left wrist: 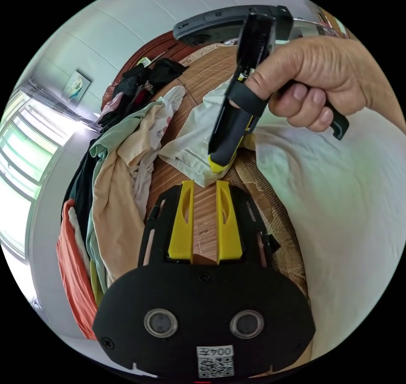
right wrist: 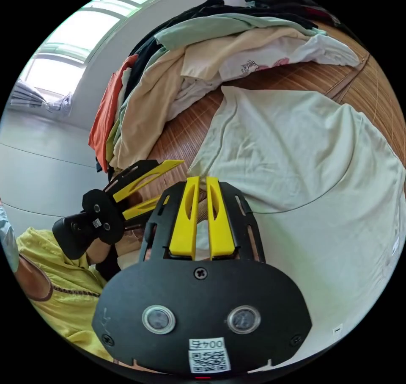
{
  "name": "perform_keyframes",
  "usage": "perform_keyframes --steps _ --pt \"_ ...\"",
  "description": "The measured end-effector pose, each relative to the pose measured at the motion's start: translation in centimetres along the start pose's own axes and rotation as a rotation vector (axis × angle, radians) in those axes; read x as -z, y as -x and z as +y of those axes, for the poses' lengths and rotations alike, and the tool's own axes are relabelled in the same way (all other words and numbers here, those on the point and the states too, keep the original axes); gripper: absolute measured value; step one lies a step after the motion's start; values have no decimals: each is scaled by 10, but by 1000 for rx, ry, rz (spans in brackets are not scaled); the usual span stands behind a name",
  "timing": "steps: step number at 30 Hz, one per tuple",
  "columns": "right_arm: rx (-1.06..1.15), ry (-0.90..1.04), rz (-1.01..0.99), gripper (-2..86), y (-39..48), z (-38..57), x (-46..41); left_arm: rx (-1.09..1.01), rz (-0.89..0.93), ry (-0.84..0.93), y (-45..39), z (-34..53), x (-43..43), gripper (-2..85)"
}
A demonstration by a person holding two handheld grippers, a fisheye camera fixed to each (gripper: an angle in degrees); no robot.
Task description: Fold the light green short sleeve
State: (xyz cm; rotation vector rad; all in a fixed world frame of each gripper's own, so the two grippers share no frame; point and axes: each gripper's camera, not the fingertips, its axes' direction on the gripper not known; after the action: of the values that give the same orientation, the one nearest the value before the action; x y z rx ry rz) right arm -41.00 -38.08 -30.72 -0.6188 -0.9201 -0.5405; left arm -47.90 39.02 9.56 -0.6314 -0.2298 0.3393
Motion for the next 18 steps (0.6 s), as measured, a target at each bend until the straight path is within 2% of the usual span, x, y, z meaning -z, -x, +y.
perform_keyframes --steps 5,11,18 --pt "28 -45 153 61 36 -27 30 -34 -63 27 -15 -7 -7 36" --pt "70 89 375 99 82 -105 17 -14 -65 23 -16 -6 -4 36" --pt "41 228 468 126 106 -160 -19 54 88 -14 4 -1 3 87"
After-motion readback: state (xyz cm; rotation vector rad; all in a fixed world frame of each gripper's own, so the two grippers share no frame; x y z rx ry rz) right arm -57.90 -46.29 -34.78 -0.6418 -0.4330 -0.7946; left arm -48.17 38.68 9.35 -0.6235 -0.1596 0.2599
